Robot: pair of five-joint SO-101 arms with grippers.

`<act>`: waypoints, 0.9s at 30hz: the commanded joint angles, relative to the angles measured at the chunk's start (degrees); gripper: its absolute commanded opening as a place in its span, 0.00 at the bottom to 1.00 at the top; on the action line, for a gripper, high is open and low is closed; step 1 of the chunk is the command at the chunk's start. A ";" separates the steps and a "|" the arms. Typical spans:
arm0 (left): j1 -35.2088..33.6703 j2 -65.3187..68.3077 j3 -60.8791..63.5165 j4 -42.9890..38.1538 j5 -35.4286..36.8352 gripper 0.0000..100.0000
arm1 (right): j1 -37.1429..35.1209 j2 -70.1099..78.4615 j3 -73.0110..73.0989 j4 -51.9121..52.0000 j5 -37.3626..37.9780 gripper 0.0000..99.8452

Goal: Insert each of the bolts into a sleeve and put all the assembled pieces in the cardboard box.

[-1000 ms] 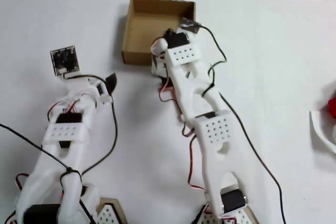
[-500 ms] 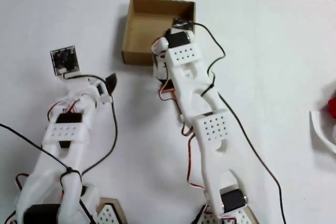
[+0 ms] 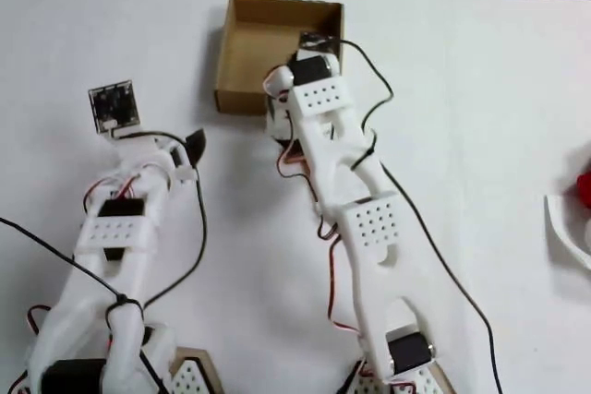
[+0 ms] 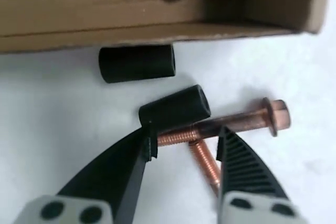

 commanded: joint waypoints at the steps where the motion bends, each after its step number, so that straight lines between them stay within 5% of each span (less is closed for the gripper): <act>1: -0.44 -0.70 -0.22 -1.14 -0.35 0.29 | 1.45 1.19 -2.55 0.31 -0.18 0.16; 27: -0.44 -0.70 -0.22 -1.14 -0.35 0.29 | -1.36 -3.74 -5.54 -0.40 0.26 0.16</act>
